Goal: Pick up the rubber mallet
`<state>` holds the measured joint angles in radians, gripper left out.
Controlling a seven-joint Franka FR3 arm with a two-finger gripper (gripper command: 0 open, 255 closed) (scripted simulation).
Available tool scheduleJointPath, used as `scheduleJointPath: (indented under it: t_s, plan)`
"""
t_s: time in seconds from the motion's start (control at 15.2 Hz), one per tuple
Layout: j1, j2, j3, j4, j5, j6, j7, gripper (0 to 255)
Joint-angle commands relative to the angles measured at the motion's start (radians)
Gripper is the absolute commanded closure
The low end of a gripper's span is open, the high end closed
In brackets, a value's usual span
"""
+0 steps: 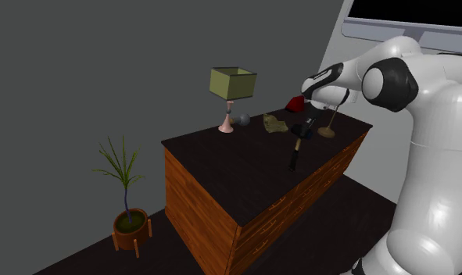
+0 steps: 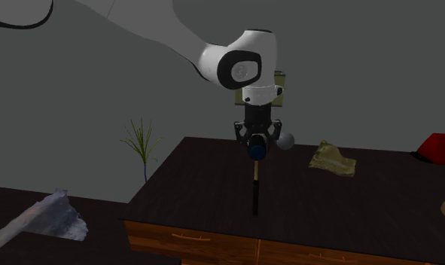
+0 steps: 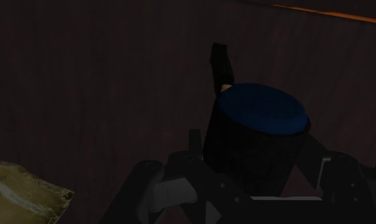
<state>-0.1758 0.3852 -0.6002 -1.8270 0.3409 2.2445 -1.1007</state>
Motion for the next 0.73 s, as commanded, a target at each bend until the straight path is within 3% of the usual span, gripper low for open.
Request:
scheduleJointPath:
  t_s: [0.0, 0.66]
  plan:
    - [0.004, -0.012, -0.005, 0.008, -0.01, -0.018, 0.007, 255]
    - [0.017, -0.067, -0.028, 0.075, -0.061, -0.128, 0.045, 255]
